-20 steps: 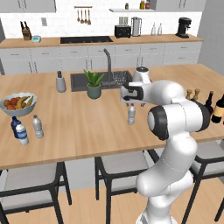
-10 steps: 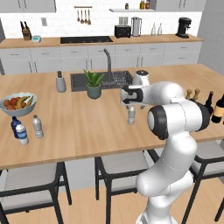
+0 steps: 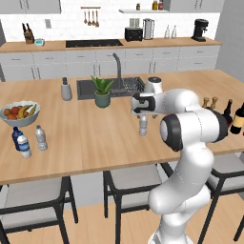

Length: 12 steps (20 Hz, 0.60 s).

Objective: Move the plastic bottles in the middle to the plastics group, and the glass bottles in the middle to the glass group.

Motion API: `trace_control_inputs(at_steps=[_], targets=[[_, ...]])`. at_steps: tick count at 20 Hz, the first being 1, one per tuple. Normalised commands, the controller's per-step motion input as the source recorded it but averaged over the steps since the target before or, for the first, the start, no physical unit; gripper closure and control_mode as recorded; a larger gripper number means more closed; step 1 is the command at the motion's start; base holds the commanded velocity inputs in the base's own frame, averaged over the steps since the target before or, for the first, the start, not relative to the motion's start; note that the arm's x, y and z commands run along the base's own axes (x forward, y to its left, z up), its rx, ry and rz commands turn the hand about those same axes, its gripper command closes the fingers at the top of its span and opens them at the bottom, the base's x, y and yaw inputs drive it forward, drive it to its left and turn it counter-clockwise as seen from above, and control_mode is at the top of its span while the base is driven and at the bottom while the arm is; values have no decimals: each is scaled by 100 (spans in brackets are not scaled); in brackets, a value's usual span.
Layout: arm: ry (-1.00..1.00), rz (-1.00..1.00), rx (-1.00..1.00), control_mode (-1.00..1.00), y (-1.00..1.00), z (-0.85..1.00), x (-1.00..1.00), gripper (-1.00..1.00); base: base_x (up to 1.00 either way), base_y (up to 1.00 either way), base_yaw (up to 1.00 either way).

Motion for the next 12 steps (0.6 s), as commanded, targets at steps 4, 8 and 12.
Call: trace_control_inputs(at_steps=[4, 8, 12], targets=[[-2, 3, 0, -100, 0, -3, 14, -100, 0, 0, 0], [0, 3, 0, -100, 0, -15, 12, -100, 0, 0, 0], [0, 2, 0, -100, 0, -13, 14, -100, 0, 0, 0]])
